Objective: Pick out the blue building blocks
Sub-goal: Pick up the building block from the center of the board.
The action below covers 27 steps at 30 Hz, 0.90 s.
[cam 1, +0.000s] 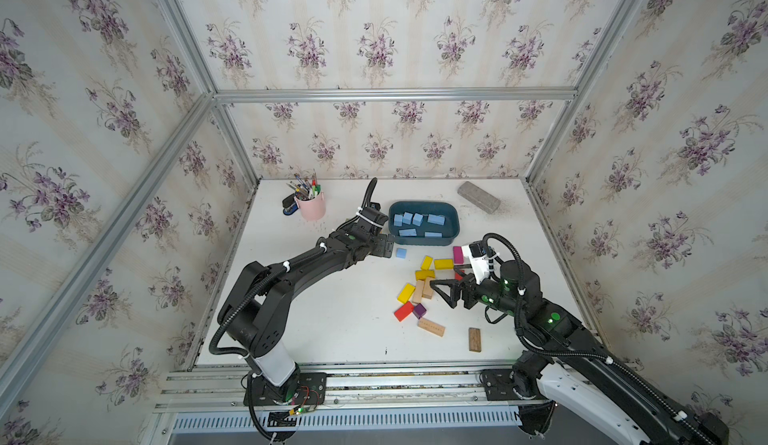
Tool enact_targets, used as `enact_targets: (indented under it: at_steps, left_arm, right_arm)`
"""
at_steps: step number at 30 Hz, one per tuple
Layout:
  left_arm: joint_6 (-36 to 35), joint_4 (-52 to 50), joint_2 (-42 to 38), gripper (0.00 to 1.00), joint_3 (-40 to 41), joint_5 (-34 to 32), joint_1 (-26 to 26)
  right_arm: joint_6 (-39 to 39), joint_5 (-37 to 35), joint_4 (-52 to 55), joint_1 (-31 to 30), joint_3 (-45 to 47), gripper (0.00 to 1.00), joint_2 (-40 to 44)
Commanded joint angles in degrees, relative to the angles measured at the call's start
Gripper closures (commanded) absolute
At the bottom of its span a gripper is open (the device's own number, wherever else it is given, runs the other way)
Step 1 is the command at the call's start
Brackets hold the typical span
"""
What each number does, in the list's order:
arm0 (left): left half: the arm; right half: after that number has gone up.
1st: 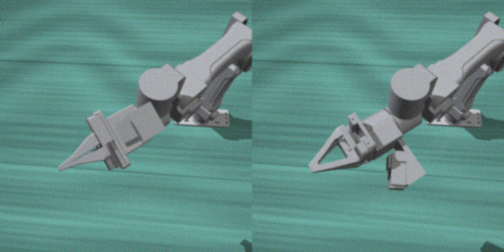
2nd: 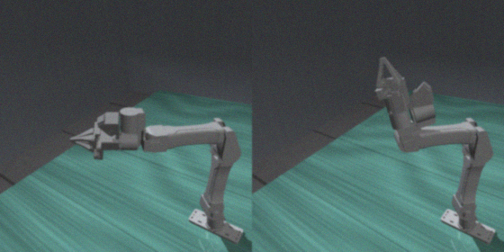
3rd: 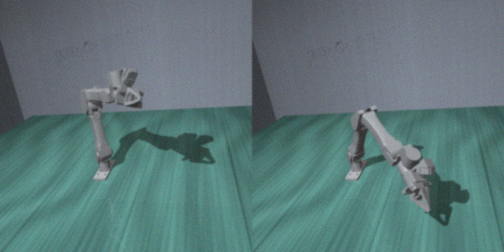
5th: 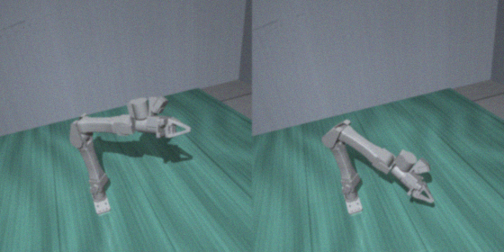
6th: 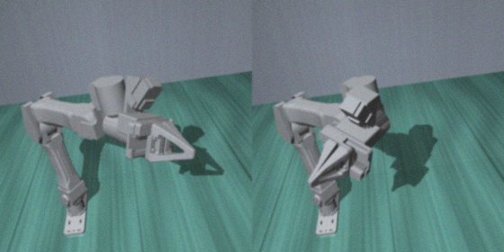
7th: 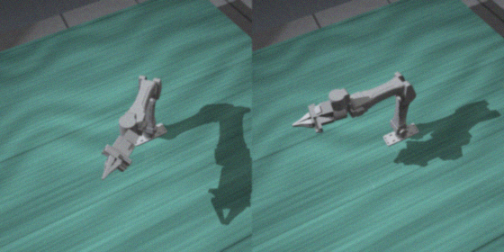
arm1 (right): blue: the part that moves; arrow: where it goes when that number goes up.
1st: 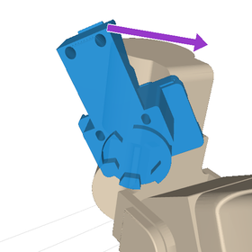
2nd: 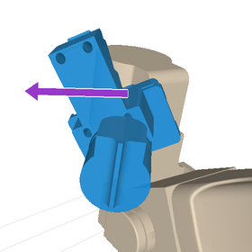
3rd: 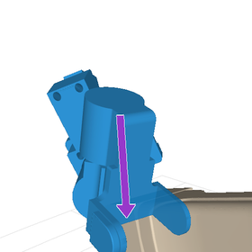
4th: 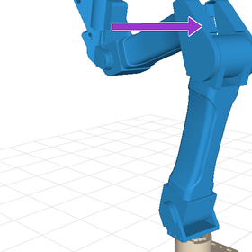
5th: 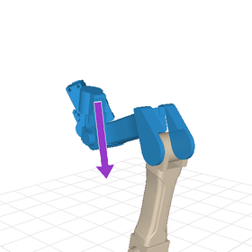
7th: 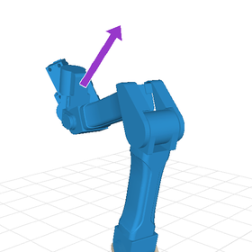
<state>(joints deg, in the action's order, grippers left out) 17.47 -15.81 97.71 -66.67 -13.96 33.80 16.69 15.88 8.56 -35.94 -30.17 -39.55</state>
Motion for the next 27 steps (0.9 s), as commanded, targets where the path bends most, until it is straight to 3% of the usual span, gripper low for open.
enact_targets:
  at_steps: [1, 9, 17, 27]
  left_arm:
    - [5.2, 0.1, 2.2, 0.01, -1.0, -3.1, -0.1]
    - [8.3, -0.1, 8.7, 0.01, -4.1, -0.9, -0.1]
    - [9.3, -0.4, 13.2, 0.15, -6.0, -0.8, -0.1]
    - [10.0, -0.4, 17.3, 0.38, -8.0, -0.3, -0.9]
  right_arm:
    - [0.5, 1.4, -1.5, 0.0, 0.0, 0.00, -0.3]
    - [-0.9, 4.7, -3.3, -0.1, 0.8, 0.00, -0.7]
    - [-4.3, 0.7, -4.3, -0.6, 2.2, 0.00, -1.1]
    - [-4.2, 1.1, -5.7, -0.9, 2.4, 0.00, -3.2]
